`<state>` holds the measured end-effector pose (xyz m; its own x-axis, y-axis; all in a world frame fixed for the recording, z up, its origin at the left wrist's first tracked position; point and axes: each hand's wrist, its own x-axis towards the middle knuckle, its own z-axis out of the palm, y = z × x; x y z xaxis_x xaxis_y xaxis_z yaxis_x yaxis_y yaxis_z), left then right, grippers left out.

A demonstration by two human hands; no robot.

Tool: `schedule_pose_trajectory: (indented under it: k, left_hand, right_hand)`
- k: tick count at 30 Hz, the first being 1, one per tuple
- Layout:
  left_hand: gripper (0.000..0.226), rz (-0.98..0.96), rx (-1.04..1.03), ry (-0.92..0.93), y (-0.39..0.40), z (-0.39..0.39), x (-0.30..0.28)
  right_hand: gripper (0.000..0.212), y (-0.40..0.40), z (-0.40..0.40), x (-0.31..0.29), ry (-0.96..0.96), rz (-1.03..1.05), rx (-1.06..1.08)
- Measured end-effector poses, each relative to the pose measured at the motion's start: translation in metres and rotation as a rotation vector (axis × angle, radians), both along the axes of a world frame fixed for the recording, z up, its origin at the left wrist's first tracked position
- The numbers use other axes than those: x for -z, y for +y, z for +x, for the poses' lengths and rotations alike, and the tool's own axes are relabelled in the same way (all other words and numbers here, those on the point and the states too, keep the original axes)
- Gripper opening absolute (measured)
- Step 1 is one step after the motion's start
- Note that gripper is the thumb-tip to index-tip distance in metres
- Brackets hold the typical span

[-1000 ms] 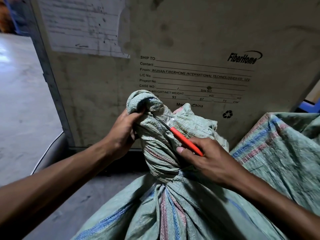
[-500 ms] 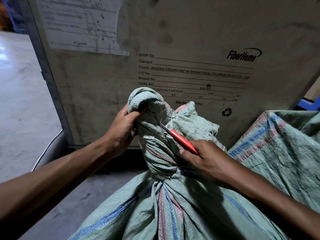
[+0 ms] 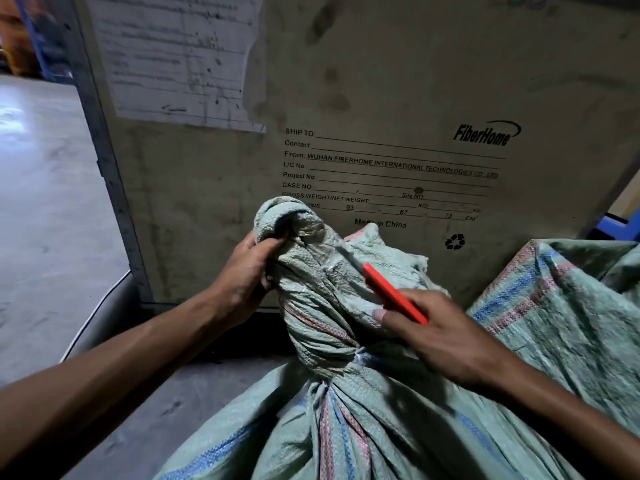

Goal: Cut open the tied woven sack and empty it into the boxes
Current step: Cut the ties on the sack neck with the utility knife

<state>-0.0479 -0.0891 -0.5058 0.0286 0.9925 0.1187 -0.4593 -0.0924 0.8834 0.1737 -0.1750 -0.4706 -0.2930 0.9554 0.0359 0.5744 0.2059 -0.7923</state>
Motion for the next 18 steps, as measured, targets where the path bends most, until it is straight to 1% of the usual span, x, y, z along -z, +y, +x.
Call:
schedule_pose_trajectory:
  k: [2, 4, 6, 8, 10, 16, 18]
  left_hand:
    - [0.016, -0.004, 0.024, -0.004, -0.002, 0.006, -0.001]
    - [0.017, 0.006, 0.047, 0.009, -0.004, 0.011, -0.003]
    - [0.013, 0.014, 0.033, 0.055, -0.005, 0.015, -0.004]
    - [0.011, 0.012, 0.004, 0.066, -0.007, 0.014, -0.004]
    - [0.012, -0.004, -0.026, 0.065, -0.007, 0.011, -0.005]
    - [0.020, -0.021, -0.030, 0.089, -0.008, 0.010, -0.004]
    - [0.016, -0.012, -0.028, 0.096, -0.009, 0.011, -0.005]
  right_hand:
    - [0.030, 0.004, -0.003, -0.008, 0.077, 0.076, 0.047]
    - [0.035, 0.008, -0.009, -0.010, 0.095, 0.057, 0.032]
    - [0.031, 0.008, -0.015, -0.007, 0.059, 0.022, 0.001]
    - [0.027, 0.006, -0.018, -0.007, 0.047, 0.034, 0.003]
    - [0.028, 0.005, -0.017, -0.009, 0.049, 0.038, -0.002]
    - [0.030, 0.000, -0.018, -0.009, -0.070, -0.009, -0.021]
    - [0.031, 0.002, -0.019, -0.008, -0.106, -0.009, -0.017]
